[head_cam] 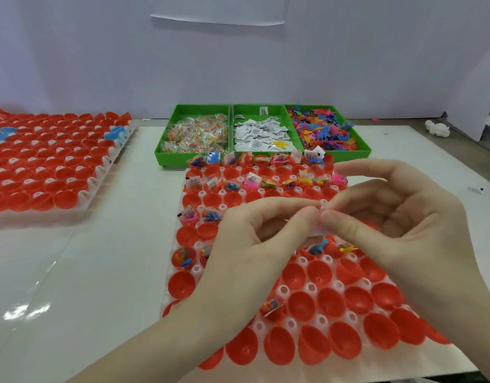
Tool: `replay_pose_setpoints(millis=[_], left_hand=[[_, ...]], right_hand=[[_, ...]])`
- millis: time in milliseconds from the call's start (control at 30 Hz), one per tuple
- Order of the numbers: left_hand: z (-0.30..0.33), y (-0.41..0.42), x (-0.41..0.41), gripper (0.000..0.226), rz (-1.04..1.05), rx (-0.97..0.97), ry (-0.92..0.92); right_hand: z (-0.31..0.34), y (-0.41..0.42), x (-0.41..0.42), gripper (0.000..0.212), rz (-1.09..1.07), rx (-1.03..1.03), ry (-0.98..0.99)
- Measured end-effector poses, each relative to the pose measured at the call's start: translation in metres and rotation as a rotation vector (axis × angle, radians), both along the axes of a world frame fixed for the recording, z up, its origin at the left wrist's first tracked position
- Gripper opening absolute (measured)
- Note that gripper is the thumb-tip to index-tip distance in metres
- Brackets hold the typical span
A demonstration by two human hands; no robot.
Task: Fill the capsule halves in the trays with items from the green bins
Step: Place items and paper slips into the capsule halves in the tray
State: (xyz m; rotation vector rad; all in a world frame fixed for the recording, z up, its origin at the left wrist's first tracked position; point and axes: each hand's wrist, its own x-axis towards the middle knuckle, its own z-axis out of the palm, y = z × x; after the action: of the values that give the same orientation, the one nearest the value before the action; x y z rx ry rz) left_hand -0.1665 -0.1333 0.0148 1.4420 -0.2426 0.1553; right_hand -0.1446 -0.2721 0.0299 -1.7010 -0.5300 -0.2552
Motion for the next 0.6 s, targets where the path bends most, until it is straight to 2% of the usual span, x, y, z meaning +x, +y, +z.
replay_pose_setpoints(millis=[100, 200, 267, 367, 500, 600], left_hand=[[-0.003, 0.002, -0.001, 0.018, 0.029, 0.050, -0.029], [-0.005, 0.002, -0.002, 0.015, 0.022, 0.080, -0.038], [-0.007, 0.001, -0.003, 0.013, 0.028, 0.121, -0.044], [-0.013, 0.001, -0.005, 0.023, 0.062, 0.225, -0.049], [-0.021, 0.006, -0.005, 0.024, 0.085, 0.515, -0.089], [-0.025, 0.011, -0.006, 0.016, 0.087, 0.867, -0.173]], right_hand=[[-0.004, -0.002, 0.000, 0.041, -0.028, 0.015, 0.064], [-0.009, -0.005, 0.002, 0.045, 0.024, 0.061, 0.257], [-0.010, -0.006, 0.000, 0.037, 0.132, 0.094, 0.381], [-0.014, -0.007, -0.002, 0.030, 0.167, 0.123, 0.425], [-0.021, -0.011, -0.002, 0.024, 0.153, 0.046, 0.448], [-0.028, -0.017, -0.002, 0.009, 0.159, -0.196, 0.408]])
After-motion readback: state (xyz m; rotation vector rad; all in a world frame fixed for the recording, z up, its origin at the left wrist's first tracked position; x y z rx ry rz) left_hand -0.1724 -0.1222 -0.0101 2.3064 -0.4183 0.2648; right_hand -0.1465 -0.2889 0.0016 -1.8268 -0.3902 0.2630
